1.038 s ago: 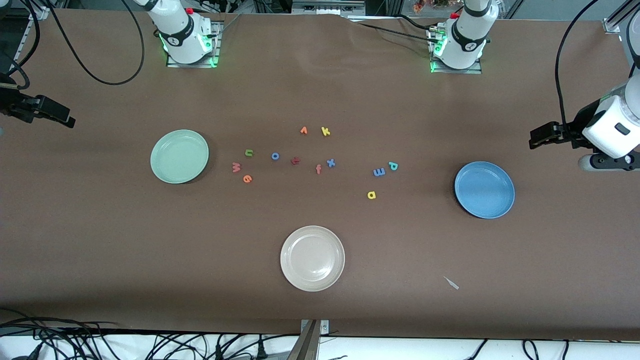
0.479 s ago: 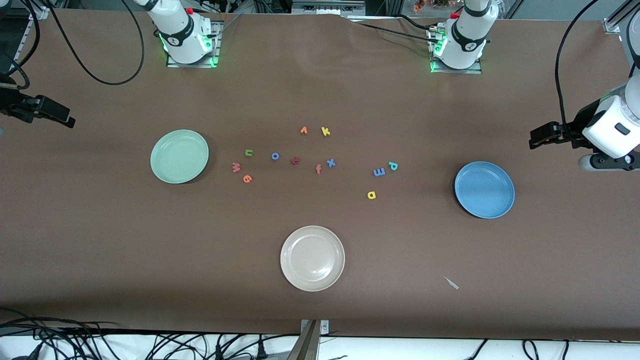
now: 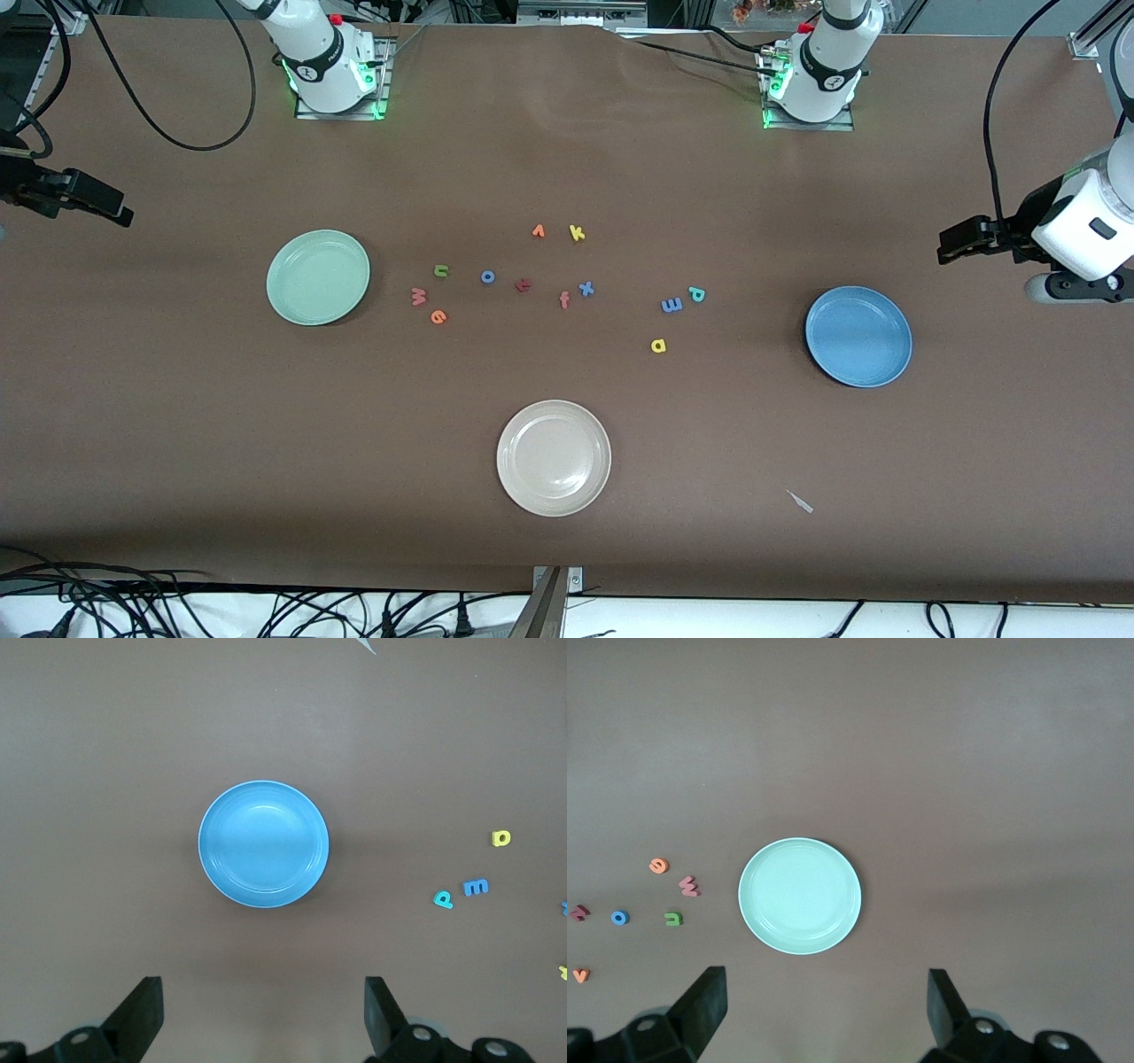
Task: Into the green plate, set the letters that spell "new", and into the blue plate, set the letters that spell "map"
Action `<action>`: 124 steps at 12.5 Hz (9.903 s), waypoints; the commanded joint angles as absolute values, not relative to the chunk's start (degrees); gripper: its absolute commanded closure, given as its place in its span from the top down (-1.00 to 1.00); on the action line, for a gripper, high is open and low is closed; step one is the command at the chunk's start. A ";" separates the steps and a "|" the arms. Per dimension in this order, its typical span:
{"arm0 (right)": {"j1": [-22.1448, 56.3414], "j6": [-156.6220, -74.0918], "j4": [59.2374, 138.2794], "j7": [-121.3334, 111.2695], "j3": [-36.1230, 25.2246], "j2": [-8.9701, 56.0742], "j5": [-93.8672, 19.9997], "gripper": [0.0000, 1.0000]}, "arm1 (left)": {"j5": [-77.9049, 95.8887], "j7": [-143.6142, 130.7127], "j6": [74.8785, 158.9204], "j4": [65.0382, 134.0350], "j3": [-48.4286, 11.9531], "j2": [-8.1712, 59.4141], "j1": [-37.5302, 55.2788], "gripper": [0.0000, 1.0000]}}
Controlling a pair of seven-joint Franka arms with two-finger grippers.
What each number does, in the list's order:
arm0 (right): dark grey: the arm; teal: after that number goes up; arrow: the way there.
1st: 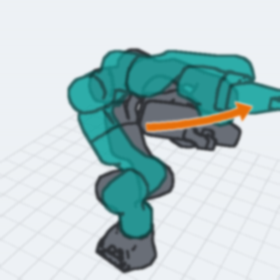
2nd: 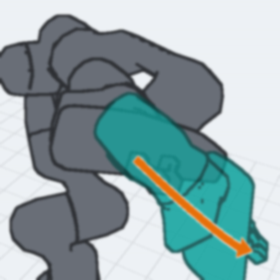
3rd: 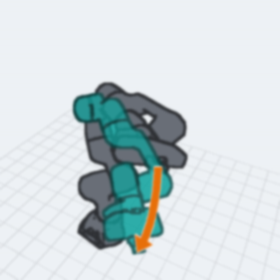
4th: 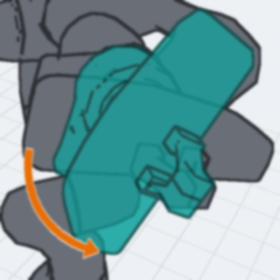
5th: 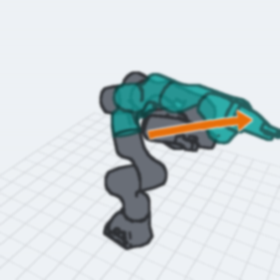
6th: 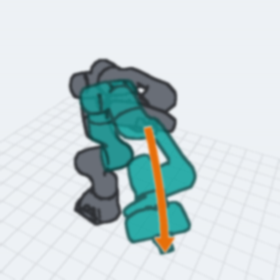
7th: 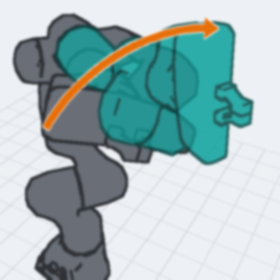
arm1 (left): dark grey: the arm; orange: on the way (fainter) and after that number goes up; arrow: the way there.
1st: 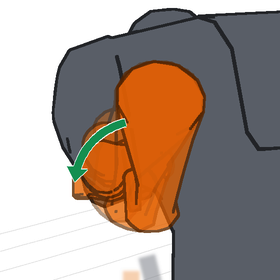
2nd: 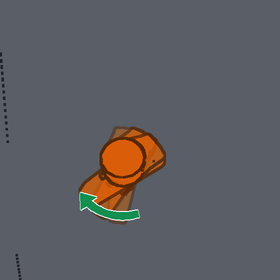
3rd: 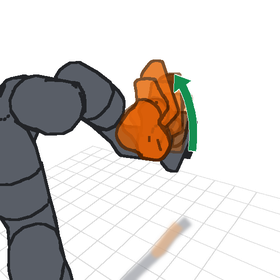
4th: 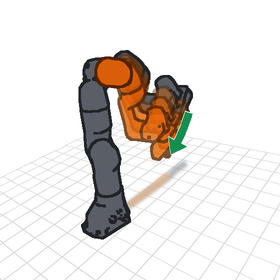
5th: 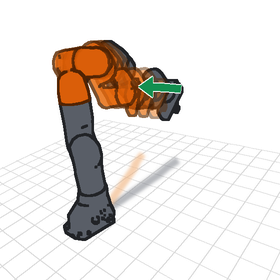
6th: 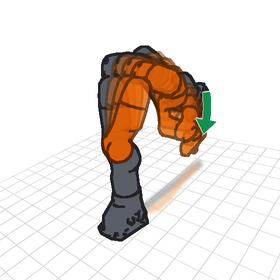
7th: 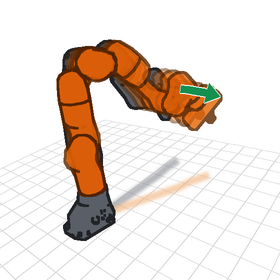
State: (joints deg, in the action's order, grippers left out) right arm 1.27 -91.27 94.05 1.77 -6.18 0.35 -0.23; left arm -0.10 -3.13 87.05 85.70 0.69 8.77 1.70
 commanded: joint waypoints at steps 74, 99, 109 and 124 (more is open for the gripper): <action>33.49 -146.52 141.86 47.21 -24.18 8.98 -0.79 0.99 | -2.02 -22.23 108.21 105.92 -0.53 26.46 17.26 -1.00; 36.39 -167.78 133.51 11.77 -9.84 24.34 -1.14 0.71 | 0.03 -46.18 139.30 115.57 -18.10 28.12 10.01 1.00; 36.56 -167.08 134.12 11.60 -9.76 23.91 -1.23 -0.67 | -14.58 -60.73 143.43 115.22 -18.02 33.40 14.85 0.77; 36.39 -160.01 148.35 10.02 -23.91 10.27 -1.05 -0.75 | -19.25 -60.39 143.53 114.79 -17.75 33.93 13.98 -0.55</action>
State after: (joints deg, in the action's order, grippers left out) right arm 36.06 -153.12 145.13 10.67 -23.93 8.64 -0.98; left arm -16.24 -59.76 143.92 115.04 -18.24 33.26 14.35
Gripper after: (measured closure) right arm 0.731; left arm 0.595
